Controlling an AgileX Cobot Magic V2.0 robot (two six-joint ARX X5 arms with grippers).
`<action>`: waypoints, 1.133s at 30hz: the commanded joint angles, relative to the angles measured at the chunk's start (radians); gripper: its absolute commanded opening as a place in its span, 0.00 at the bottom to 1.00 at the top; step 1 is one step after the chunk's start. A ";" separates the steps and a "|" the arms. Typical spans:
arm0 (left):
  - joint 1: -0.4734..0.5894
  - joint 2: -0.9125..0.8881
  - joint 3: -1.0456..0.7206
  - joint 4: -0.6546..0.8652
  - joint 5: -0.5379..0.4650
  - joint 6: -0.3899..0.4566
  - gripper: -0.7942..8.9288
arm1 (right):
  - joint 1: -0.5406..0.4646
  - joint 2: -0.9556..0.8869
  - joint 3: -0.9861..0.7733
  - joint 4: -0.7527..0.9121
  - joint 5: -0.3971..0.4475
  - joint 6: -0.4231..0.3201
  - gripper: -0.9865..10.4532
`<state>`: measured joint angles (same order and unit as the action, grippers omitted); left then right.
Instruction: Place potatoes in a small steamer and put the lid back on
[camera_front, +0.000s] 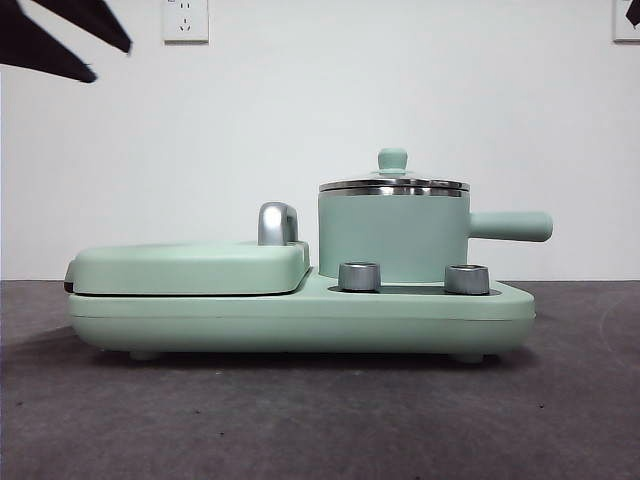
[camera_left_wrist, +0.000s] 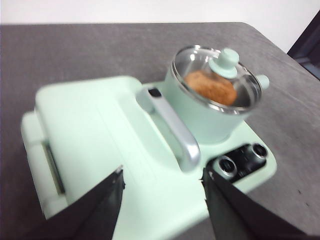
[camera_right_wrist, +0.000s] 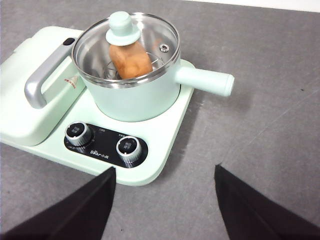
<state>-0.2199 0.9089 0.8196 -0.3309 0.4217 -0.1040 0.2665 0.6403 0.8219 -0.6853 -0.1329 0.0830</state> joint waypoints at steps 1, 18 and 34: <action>-0.001 -0.056 -0.013 -0.028 0.005 -0.040 0.35 | 0.002 0.005 0.005 0.000 -0.014 0.003 0.35; -0.002 -0.139 -0.013 -0.140 0.005 -0.071 0.09 | 0.005 0.005 0.005 0.008 -0.035 -0.005 0.10; -0.001 -0.178 -0.021 -0.148 -0.035 0.046 0.09 | 0.005 0.003 0.005 0.009 -0.030 -0.005 0.10</action>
<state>-0.2199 0.7425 0.7948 -0.4919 0.4011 -0.1387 0.2676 0.6399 0.8219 -0.6880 -0.1623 0.0822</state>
